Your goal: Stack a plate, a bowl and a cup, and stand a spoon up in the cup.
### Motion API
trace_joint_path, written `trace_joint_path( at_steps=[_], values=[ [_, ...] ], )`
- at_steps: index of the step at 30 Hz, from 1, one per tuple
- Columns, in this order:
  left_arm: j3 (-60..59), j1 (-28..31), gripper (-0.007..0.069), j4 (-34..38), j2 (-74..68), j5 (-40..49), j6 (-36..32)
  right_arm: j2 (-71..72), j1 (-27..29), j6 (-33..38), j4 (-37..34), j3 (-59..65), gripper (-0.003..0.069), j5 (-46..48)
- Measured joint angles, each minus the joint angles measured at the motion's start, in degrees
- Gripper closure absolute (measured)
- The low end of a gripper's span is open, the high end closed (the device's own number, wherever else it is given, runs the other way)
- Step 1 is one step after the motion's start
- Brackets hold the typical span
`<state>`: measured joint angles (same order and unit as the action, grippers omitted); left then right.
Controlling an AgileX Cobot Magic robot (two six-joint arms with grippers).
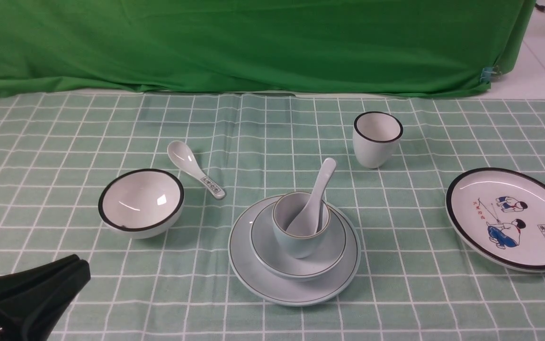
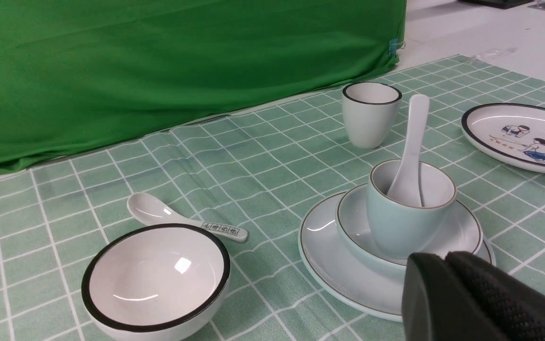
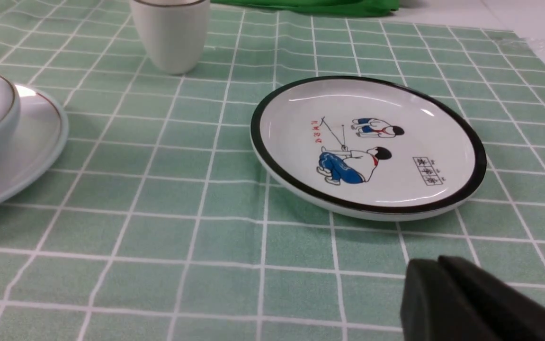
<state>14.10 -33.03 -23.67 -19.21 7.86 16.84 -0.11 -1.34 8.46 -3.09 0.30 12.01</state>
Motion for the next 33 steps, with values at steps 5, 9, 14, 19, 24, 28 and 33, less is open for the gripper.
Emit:
trace_joint_path(
  at_steps=[5,9,14,19,24,28,33],
  values=[
    [-1.3,0.1,0.0612,0.1,0.2,-0.7,-1.7,0.0,0.0,0.0,-0.1,0.0,0.0592,0.0],
    [-3.4,4.6,0.0612,9.1,3.5,-1.3,-10.1,0.0,0.0,0.0,-0.1,0.0,0.0584,0.0],
    [-7.6,16.7,0.0612,24.0,11.0,-4.2,-23.2,0.0,0.0,0.0,-0.1,0.0,0.0572,0.0],
    [-13.7,32.5,0.0612,30.8,18.8,-5.7,-28.4,0.1,0.0,0.0,-0.1,0.0,0.0555,0.0],
    [-14.4,39.1,0.0612,31.4,19.2,3.3,-24.1,0.1,0.0,0.0,-0.2,0.0,0.054,0.0],
    [-14.5,39.4,0.0612,31.5,19.2,6.2,-23.2,0.1,0.0,0.0,-0.2,0.0,0.053,0.0],
    [-14.5,39.4,0.0612,31.5,19.2,5.8,-22.8,0.1,0.0,0.0,-0.2,0.0,0.0511,0.0]
  ],
)
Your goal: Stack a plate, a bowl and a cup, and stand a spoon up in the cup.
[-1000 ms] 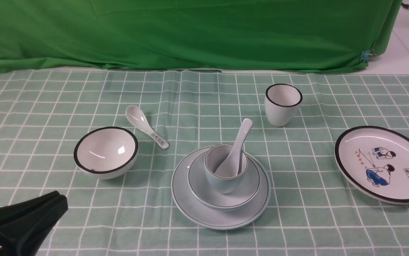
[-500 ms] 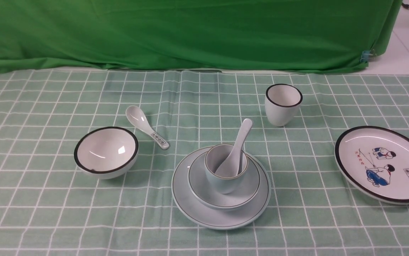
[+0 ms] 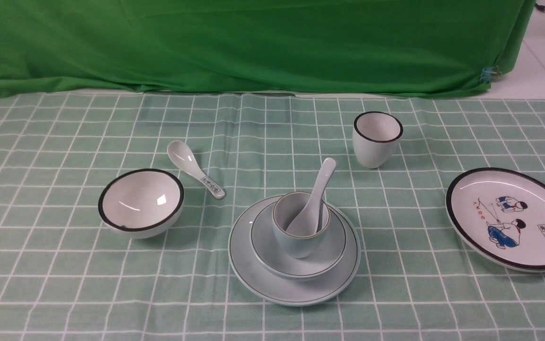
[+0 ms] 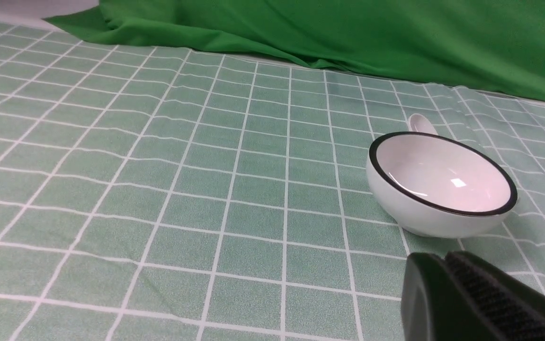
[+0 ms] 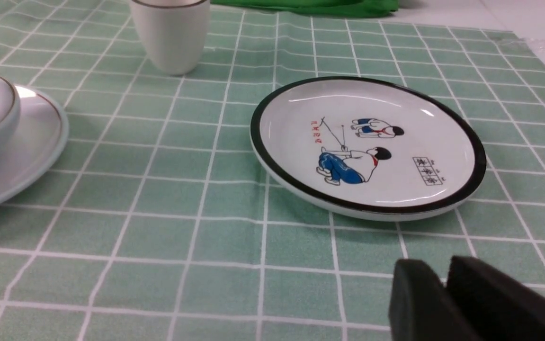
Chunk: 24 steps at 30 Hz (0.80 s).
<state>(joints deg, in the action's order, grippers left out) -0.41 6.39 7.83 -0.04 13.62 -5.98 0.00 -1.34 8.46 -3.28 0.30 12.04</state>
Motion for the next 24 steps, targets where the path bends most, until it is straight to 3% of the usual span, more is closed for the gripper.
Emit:
trace_joint_path(
  at_steps=[24],
  values=[
    [0.0,0.0,0.0612,0.2,0.0,-0.3,0.0,0.0,0.0,0.0,0.0,0.0,0.0461,0.0]
  ],
)
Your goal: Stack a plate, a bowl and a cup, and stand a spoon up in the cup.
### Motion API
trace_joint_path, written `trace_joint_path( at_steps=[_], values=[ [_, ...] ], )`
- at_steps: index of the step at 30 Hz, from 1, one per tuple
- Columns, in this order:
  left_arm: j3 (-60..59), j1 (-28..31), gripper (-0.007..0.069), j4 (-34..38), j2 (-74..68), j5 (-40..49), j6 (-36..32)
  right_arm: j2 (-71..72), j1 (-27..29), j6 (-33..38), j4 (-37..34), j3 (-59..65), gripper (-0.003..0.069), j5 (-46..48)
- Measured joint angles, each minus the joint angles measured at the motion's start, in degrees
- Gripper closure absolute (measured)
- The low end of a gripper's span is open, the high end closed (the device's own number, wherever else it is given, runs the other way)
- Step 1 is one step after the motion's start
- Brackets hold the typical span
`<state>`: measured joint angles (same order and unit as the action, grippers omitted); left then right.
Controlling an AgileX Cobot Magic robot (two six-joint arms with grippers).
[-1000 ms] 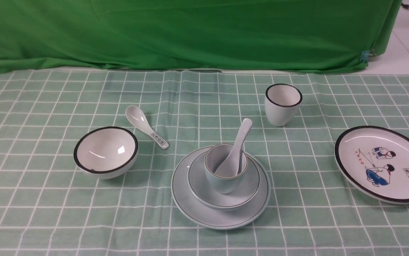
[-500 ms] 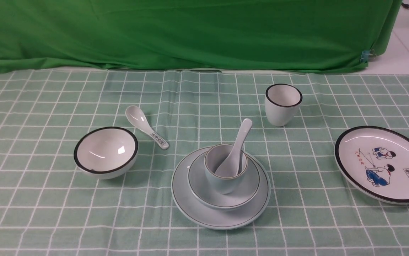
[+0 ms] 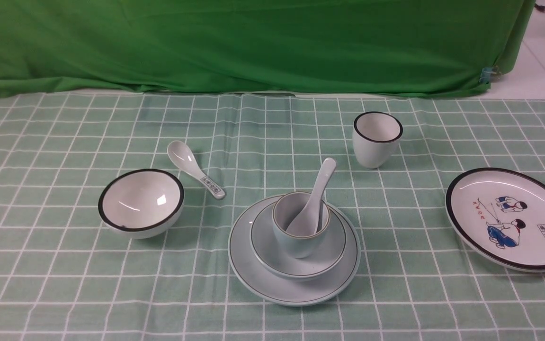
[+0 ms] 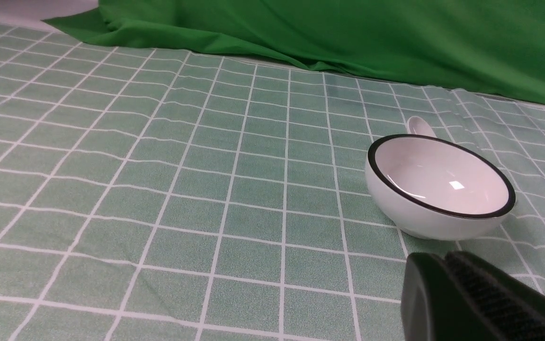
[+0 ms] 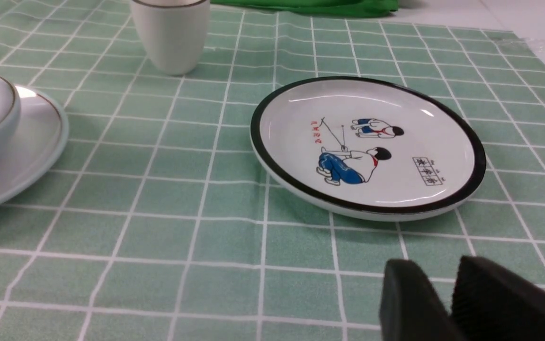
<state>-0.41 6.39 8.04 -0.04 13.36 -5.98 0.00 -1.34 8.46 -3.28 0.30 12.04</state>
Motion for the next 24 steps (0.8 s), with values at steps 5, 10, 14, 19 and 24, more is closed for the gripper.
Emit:
trace_joint_path(
  at_steps=[5,10,14,19,24],
  values=[
    [0.0,0.0,0.0612,0.0,0.0,0.0,0.0,0.0,0.0,0.0,0.0,0.0,0.0454,0.0],
    [0.0,0.0,0.0612,0.1,0.0,0.0,0.0,0.0,0.0,0.0,0.0,0.0,0.0445,0.0],
    [0.0,0.0,0.0612,0.1,0.0,0.0,0.0,0.0,0.0,-0.1,0.0,0.0,0.0443,0.0],
    [0.0,0.0,0.0612,0.1,0.0,0.0,0.0,0.0,0.0,-0.1,0.0,0.0,0.0443,0.0],
    [0.0,0.0,0.0612,0.1,0.0,0.0,0.0,0.0,0.0,-0.1,0.0,0.0,0.0433,0.0]
  ],
)
